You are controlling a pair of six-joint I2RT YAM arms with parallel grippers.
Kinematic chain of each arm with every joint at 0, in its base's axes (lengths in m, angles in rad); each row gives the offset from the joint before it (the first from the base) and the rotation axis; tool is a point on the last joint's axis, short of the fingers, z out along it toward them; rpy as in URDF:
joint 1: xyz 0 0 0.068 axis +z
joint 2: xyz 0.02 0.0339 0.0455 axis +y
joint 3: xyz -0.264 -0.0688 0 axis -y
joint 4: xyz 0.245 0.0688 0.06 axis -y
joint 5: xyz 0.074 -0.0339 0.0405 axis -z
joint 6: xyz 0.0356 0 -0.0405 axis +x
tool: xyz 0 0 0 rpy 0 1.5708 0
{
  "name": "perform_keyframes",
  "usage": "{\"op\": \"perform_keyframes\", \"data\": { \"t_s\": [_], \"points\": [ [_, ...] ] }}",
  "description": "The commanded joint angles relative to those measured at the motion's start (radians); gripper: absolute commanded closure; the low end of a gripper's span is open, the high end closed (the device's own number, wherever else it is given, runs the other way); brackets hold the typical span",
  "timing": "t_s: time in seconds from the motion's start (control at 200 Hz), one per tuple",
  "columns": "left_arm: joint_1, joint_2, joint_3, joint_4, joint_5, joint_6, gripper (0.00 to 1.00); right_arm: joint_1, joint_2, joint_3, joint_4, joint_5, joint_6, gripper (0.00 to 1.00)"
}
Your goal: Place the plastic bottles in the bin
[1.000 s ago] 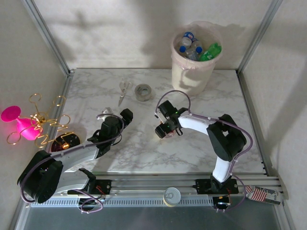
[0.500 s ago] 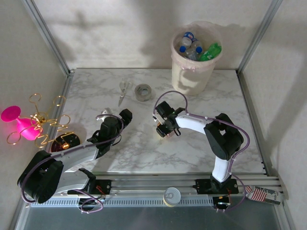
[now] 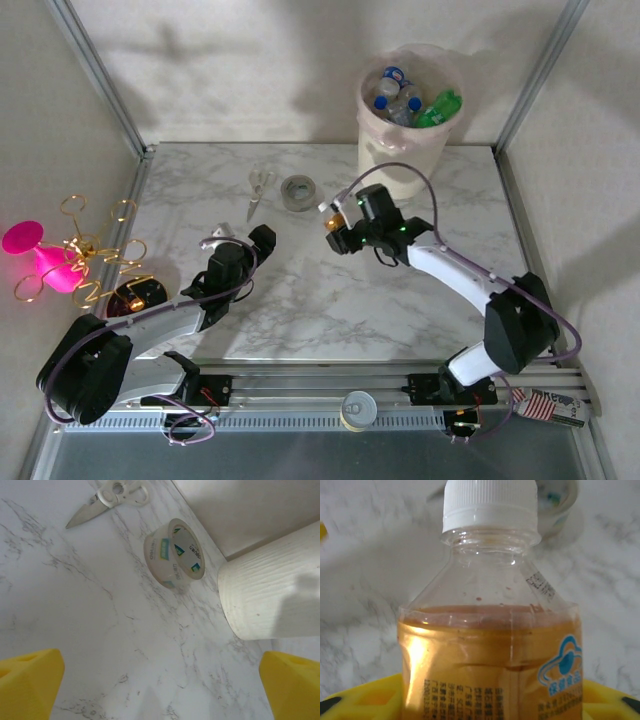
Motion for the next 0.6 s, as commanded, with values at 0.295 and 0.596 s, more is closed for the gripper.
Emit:
{"op": "perform_keyframes", "data": {
  "t_s": [0.295, 0.596],
  "points": [
    [0.008, -0.066, -0.029, 0.018, 0.025, 0.029, 0.00, -0.260, -0.034, 0.274, 0.217, -0.107, 0.269, 0.55],
    [0.008, -0.119, -0.044, 0.004, 0.033, 0.029, 0.00, -0.390, 0.134, 0.514, 0.364, -0.043, 0.397, 0.53]
  ]
}}
